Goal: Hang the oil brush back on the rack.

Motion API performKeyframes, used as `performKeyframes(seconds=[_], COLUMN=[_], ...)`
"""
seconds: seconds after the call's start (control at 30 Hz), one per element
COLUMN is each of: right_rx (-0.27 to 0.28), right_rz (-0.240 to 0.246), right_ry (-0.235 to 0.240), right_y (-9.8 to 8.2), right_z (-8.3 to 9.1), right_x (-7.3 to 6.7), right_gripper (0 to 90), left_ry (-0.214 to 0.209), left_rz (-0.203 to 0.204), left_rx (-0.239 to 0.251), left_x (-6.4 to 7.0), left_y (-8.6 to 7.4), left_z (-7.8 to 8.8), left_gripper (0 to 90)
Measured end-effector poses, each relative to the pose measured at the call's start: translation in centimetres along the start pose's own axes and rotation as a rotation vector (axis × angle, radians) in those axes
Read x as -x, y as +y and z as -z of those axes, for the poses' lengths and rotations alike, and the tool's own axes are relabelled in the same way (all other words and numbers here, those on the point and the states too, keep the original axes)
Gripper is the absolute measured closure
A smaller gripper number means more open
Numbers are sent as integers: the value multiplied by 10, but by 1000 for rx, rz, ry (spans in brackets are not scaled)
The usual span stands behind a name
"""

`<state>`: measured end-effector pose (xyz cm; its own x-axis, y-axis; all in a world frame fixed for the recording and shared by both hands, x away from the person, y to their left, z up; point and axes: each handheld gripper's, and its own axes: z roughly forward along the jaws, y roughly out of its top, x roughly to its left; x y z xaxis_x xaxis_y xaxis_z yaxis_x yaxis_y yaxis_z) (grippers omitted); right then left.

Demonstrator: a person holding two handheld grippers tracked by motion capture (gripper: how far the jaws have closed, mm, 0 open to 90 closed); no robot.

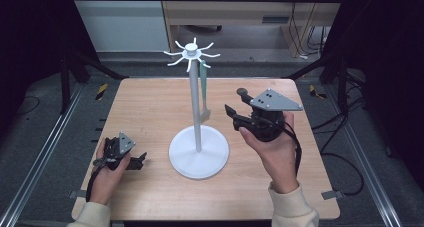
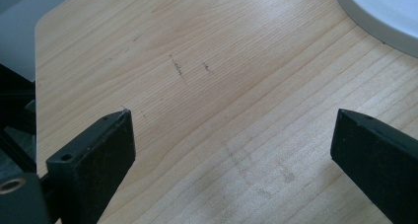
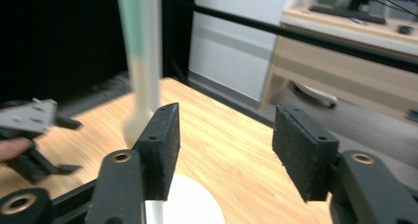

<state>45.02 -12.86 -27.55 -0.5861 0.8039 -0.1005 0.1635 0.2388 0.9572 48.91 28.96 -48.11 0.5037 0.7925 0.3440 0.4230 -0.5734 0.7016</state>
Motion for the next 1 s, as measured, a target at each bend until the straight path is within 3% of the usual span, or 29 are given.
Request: performKeyframes(seconds=[0.13,0.27,0.43,1.0], right_rx=[-46,-57,-74,-78], right_rz=[-25,-37,-22,-29], right_ry=[-18,-48,-75,-146], right_y=[-8,-13,-18,-43], right_z=[-5,-10,-12,-12], right_x=[6,10,15,37], right_gripper=[333,241,142,83], left_ry=[-3,-1,-4,0], left_rz=[12,10,11,12], left_rx=[-9,-8,-9,0], left_x=[1,0,1,1], left_y=[0,0,1,1], left_z=[1,1,1,2], left_gripper=[27,27,27,27])
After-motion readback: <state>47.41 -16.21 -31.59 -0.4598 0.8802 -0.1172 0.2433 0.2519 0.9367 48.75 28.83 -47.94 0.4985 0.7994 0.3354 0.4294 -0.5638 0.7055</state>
